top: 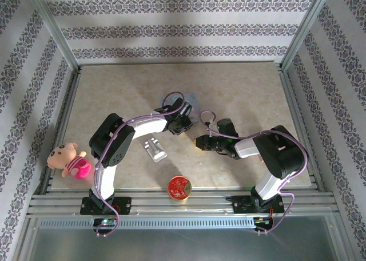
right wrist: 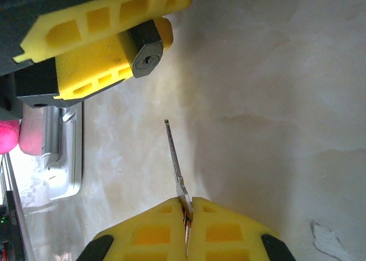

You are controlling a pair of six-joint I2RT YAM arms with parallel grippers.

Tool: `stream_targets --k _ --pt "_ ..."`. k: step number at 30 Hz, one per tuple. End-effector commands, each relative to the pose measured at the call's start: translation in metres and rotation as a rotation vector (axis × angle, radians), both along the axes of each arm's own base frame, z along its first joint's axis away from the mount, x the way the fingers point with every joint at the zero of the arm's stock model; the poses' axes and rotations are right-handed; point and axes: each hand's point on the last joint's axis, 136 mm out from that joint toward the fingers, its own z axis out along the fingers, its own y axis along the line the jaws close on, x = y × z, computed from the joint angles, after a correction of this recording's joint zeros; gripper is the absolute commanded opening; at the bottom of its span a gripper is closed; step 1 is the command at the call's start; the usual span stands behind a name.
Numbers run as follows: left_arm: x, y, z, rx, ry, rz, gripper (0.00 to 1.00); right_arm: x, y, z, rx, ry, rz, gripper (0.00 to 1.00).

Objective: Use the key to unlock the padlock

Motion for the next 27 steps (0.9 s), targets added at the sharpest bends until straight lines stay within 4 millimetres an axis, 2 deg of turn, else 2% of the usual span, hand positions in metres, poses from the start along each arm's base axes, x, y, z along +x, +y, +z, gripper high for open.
stream_targets --k 1,12,27 --pt "0.006 -0.006 0.014 -0.075 -0.015 0.023 0.06 -0.004 0.003 0.001 -0.007 -0.020 0.025 0.00" --pt "0.002 -0.002 0.013 -0.055 -0.010 0.017 0.07 0.009 0.011 0.011 0.015 -0.052 0.026 0.00" --pt "0.002 -0.005 0.012 -0.056 -0.003 -0.003 0.06 0.017 0.021 0.008 0.010 -0.040 0.038 0.00"
